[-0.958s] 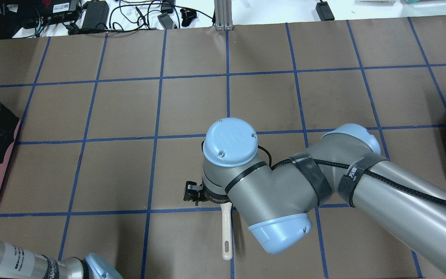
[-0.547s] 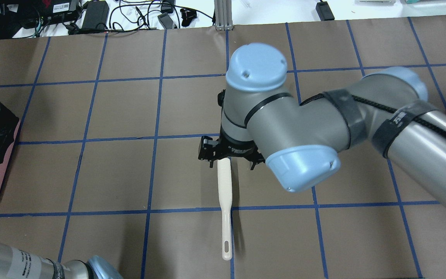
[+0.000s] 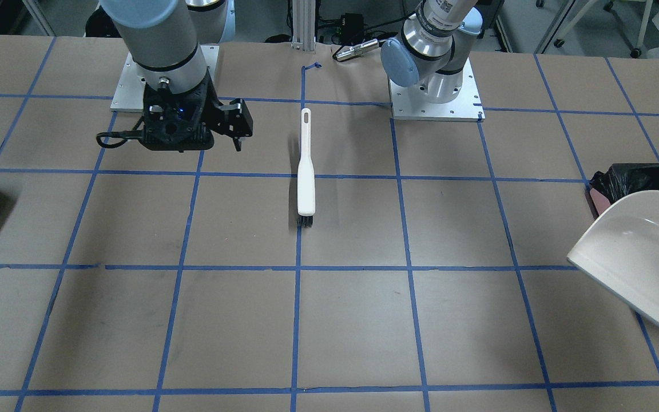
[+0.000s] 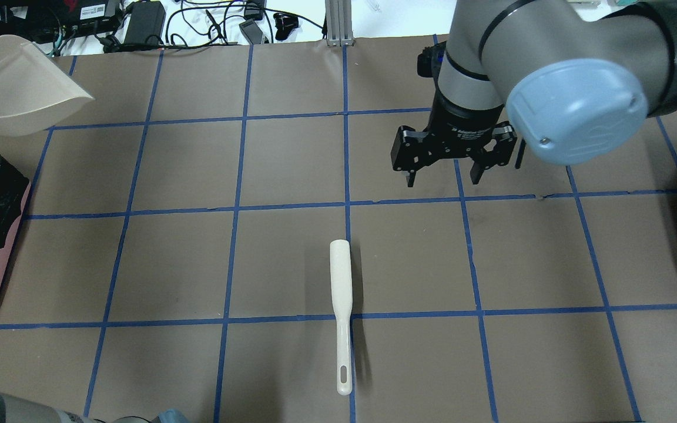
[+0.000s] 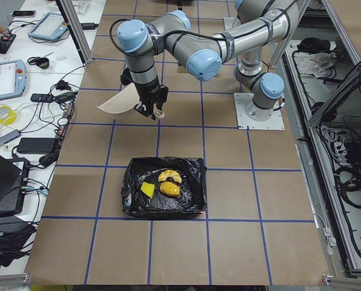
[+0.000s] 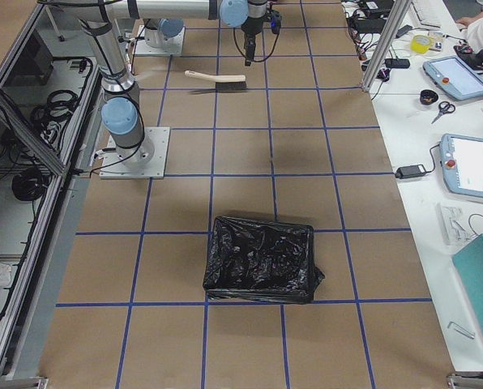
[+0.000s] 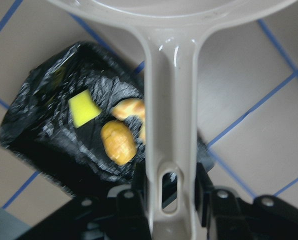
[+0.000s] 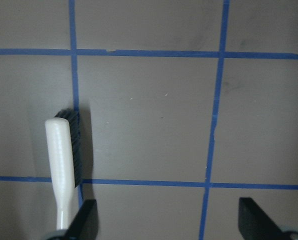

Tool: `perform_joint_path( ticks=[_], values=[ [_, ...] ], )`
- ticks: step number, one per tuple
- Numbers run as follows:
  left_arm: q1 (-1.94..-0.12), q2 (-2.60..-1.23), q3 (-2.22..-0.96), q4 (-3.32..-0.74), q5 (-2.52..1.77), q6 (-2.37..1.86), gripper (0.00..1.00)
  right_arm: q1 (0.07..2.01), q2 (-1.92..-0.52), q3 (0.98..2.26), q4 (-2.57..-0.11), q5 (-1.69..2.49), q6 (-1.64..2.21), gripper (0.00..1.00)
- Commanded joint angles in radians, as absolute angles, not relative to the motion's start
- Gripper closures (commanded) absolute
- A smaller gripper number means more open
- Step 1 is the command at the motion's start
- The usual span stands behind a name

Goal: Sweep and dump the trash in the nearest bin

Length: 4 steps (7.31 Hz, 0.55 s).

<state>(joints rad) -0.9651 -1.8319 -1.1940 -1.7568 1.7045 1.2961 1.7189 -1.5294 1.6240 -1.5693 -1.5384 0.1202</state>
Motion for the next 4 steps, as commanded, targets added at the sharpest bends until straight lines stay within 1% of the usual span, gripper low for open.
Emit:
perform_joint_path(
  ticks=[1,3,4],
  values=[
    [-1.139,-1.787,-1.285,-1.758,1.694,0.974,1.00,1.658,-1.542,1.609,-1.546,-1.557,0.075,0.00],
    [-1.277,-1.786,-1.409,-1.699,1.646,0.606,1.00,1.599,-1.551,1.600,-1.545,-1.554,0.017,0.00],
    [-1.360,-1.807,-1.439,-1.622,1.620,0.506,1.00,1.597,-1.566,1.598,-1.545,-1.551,0.012,0.00]
  ],
)
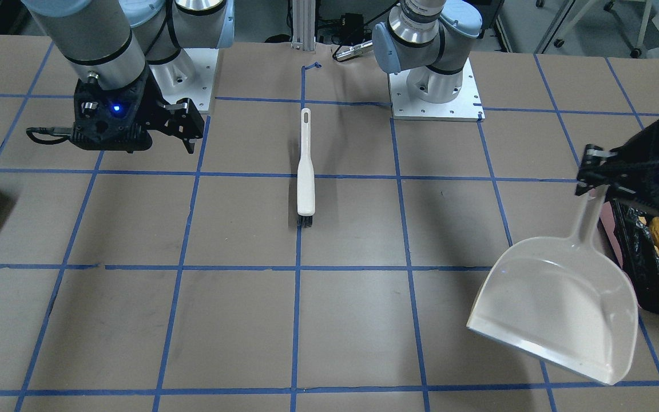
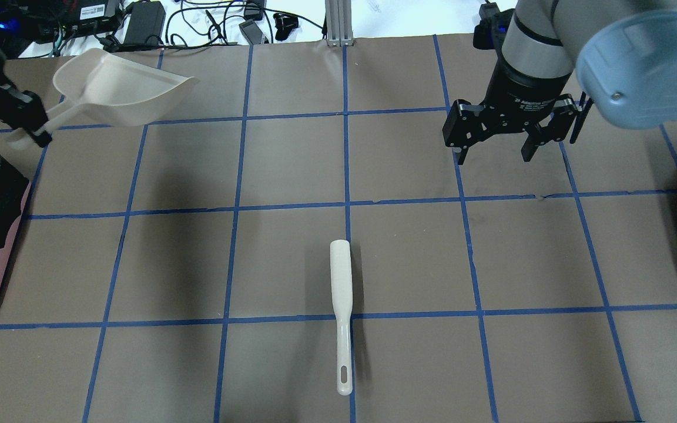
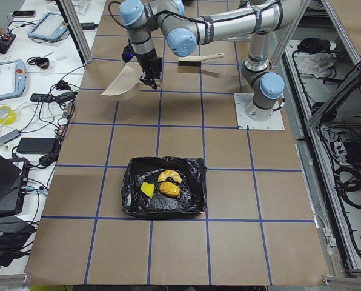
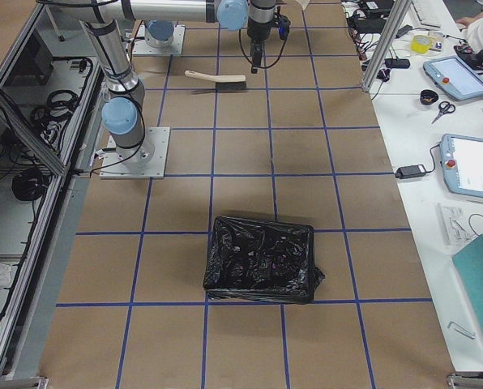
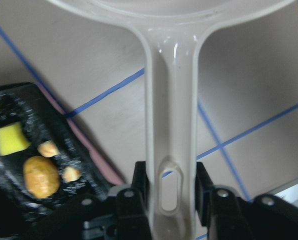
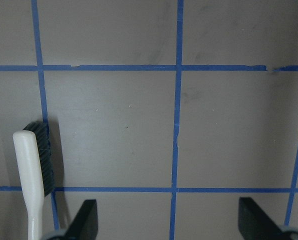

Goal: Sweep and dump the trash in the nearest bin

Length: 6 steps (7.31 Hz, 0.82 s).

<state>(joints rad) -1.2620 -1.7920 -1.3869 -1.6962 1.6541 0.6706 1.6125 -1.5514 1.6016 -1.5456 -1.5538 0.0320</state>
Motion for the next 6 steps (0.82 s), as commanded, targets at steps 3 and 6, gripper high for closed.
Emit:
perform_joint_path(
  ticks=[3,6],
  values=[
    [-1.601,-1.873,-1.488,-1.437,1.504,0.299,1.00,1.605,-1.585,1.617,-1.511,-1.525,0.025,0.00],
    [-1.757,-1.962,-1.502,-1.347,1.505,0.080,1.00,1.473,-1.583,1.620,-1.499,-1.576,-0.084,0.00]
  ],
)
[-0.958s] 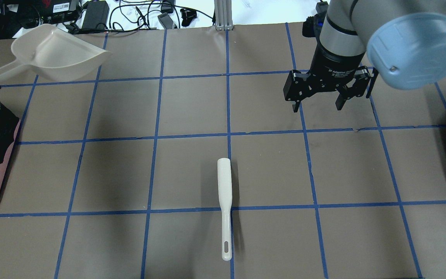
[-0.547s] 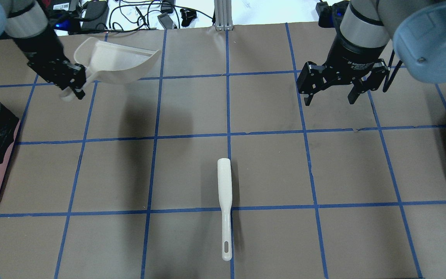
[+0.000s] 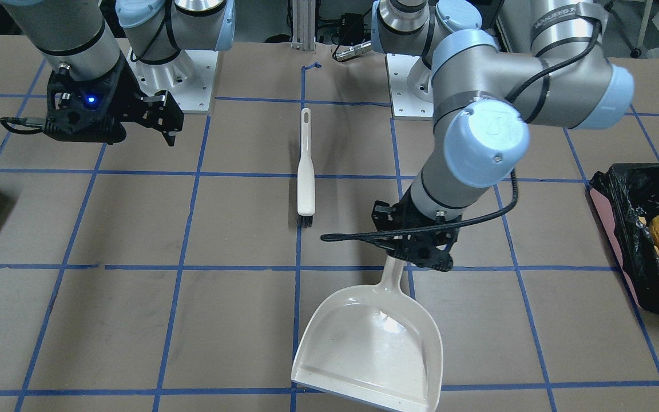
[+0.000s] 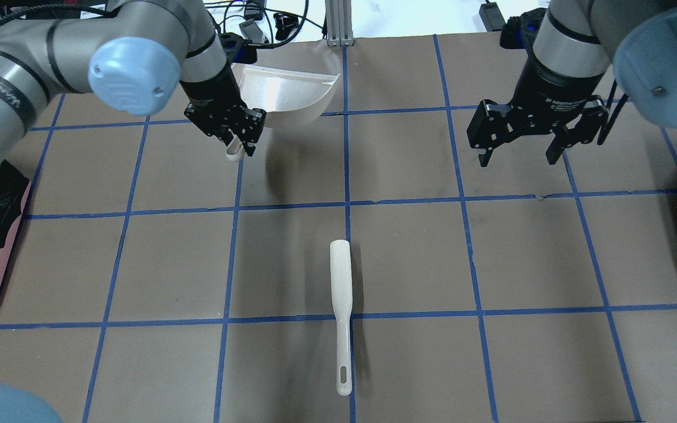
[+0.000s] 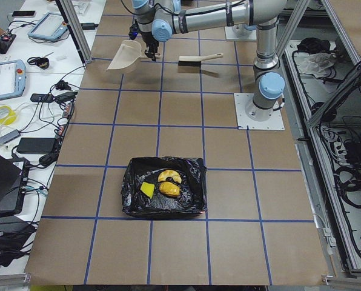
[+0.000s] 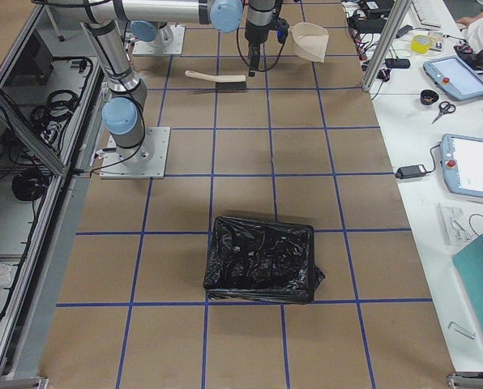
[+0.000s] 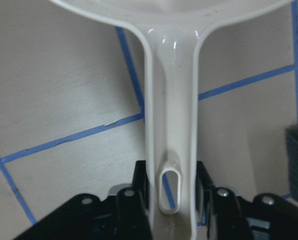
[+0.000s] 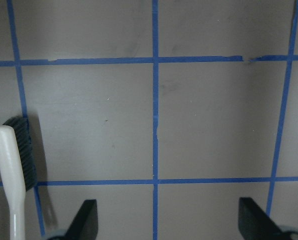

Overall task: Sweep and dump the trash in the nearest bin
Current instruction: 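Carry the empty dustpan back to the table center with the left gripper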

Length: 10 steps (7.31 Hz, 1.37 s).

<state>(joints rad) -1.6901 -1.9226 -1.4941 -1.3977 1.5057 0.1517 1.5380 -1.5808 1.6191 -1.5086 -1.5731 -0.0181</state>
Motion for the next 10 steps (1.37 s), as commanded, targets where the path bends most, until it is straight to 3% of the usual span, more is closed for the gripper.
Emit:
perform_joint_path(
  ticks=[1,7,8,10],
  values=[
    [-1.800,-1.994,-1.511,-1.272,1.505,0.019,1.00,1.467,-1.585,1.620,-1.499,-1.562,-0.087,0.00],
    [-1.864,-2.068,-1.506,-1.233,1.500,-0.156,1.00,1.578,-1.583,1.628,-1.514,-1.517,0.095,0.01],
    [-1.868,-2.066,-1.506,-1.236,1.503,-0.167,1.00,1.580,-1.588,1.644,-1.540,-1.517,0.101,0.04],
    [-1.873,-2.068,-1.508,-1.238,1.503,-0.170,1.00,1.582,-1.597,1.718,-1.630,-1.531,0.101,0.00]
  ],
)
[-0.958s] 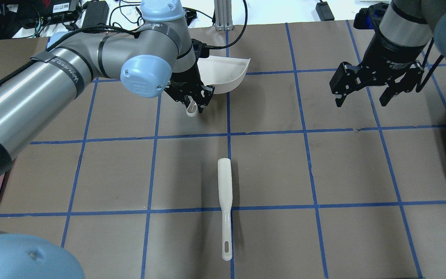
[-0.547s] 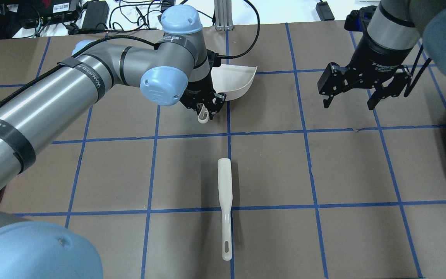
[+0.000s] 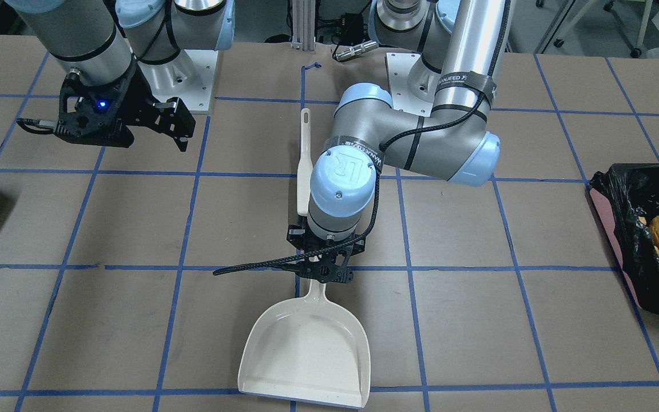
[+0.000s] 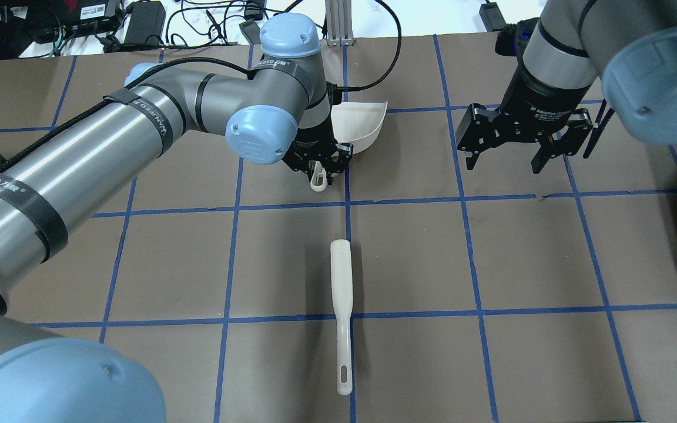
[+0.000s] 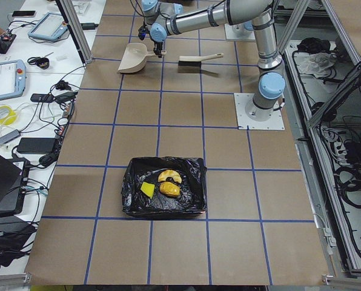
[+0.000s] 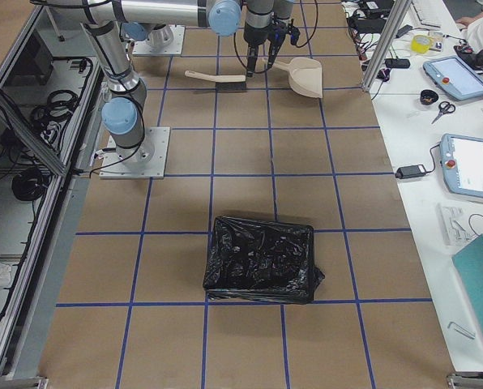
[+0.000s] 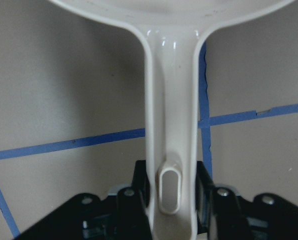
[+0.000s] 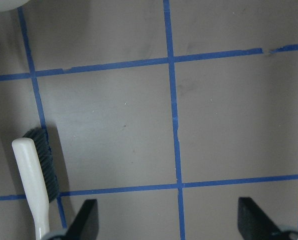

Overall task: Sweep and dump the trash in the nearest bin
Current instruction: 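Carry the empty dustpan back to the table center with the left gripper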

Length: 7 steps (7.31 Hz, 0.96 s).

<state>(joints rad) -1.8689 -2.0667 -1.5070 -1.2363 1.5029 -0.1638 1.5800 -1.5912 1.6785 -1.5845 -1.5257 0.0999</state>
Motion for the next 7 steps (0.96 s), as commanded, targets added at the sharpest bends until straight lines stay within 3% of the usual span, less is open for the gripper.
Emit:
perform_joint_path(
  ticks=[1,7],
  values=[
    [-1.891,-2.071,-1.506,-1.233,1.503,-0.173,1.00,1.582,-1.598,1.713,-1.632,-1.535,0.101,0.00],
    [-1.913,-2.095,-1.497,-1.233,1.503,-0.230,1.00,1.582,-1.617,1.718,-1.628,-1.531,0.089,0.00]
  ],
)
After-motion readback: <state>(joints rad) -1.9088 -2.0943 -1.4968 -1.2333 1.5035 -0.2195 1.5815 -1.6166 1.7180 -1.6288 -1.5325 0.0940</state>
